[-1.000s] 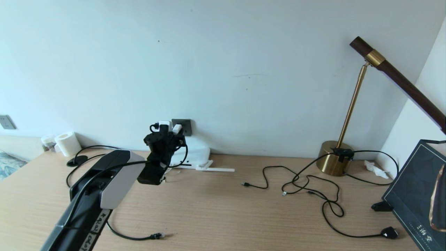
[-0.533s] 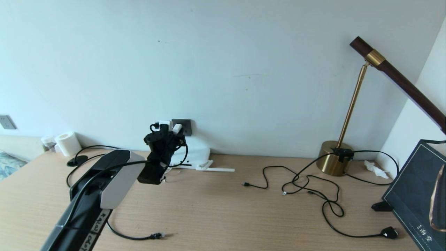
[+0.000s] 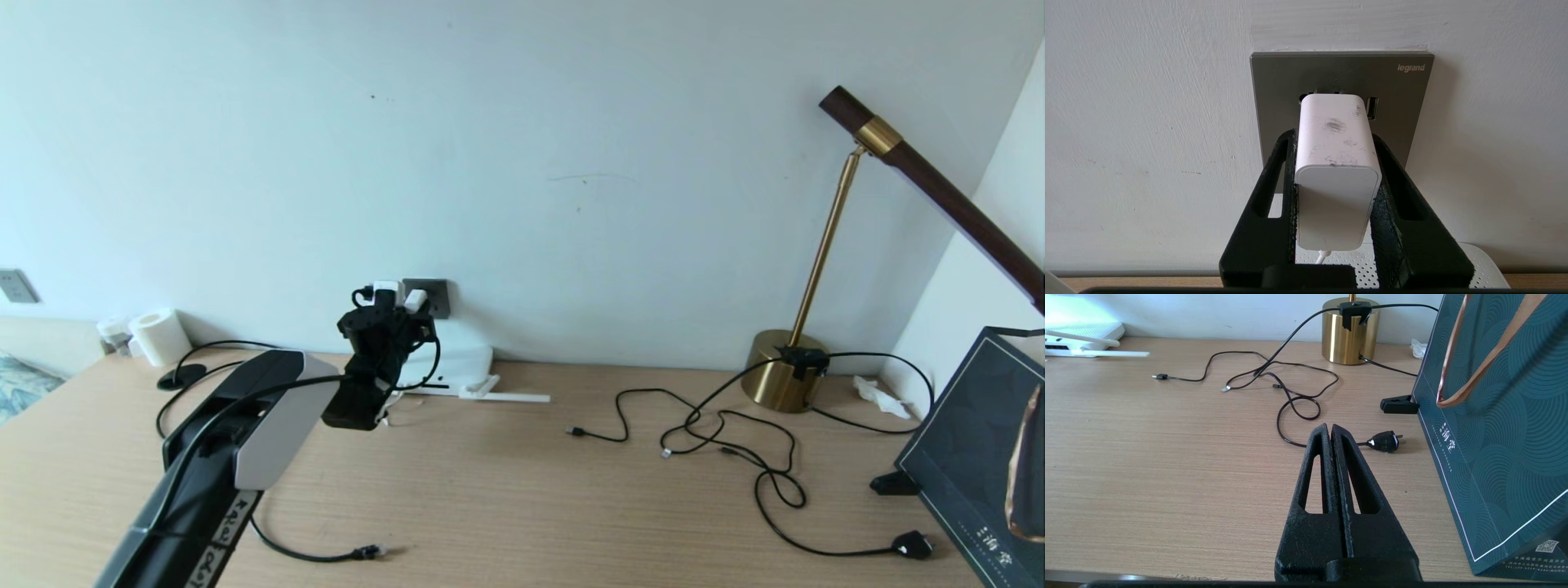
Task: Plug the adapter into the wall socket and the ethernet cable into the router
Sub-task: Plug plug into socket
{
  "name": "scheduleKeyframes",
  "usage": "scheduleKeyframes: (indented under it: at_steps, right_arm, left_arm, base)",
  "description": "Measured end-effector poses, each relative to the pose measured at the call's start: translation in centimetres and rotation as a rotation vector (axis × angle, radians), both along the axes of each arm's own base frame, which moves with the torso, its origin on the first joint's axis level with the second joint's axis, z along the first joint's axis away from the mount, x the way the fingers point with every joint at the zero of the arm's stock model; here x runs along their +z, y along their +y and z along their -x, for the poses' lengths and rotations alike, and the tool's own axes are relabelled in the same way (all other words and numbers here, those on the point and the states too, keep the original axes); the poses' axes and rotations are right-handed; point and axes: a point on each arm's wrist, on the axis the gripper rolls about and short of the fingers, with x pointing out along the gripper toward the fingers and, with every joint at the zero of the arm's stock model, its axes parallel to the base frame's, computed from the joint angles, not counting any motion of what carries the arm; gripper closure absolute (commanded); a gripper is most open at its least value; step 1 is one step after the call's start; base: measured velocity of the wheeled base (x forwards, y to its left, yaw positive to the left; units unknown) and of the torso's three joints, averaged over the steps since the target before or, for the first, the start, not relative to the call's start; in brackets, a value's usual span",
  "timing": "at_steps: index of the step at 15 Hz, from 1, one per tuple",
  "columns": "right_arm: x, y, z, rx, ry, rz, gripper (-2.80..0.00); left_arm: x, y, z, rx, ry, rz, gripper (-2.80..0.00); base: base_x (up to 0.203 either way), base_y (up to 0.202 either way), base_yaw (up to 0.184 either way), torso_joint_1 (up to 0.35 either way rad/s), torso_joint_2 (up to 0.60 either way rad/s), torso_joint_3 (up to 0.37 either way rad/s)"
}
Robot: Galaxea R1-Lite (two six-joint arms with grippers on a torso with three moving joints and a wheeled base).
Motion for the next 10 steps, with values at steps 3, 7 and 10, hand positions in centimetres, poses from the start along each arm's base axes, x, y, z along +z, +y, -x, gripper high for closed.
scheduleKeyframes:
  at_steps: [3,7,10]
  right_arm:
    - [0.0,0.0,0.0,0.0,0.0,0.0,0.0]
    - [0.0,0.0,0.0,0.0,0.0,0.0,0.0]
    - [0.01,0.0,0.0,0.0,0.0,0.0,0.0]
  left_arm:
    - [0.23,-0.02,-0.13,0.0,-0.006,0.001,0.0]
    - [0.23,-0.02,-0.17,-0.002,-0.001,0.0,0.0]
    - [0.19,-0.02,-0.17,-0.002,0.002,-0.001,0.0]
  base:
    - [0.0,0.0,0.0,0.0,0.0,0.0]
    - [0.0,0.0,0.0,0.0,0.0,0.0]
    - [0.0,0.0,0.0,0.0,0.0,0.0]
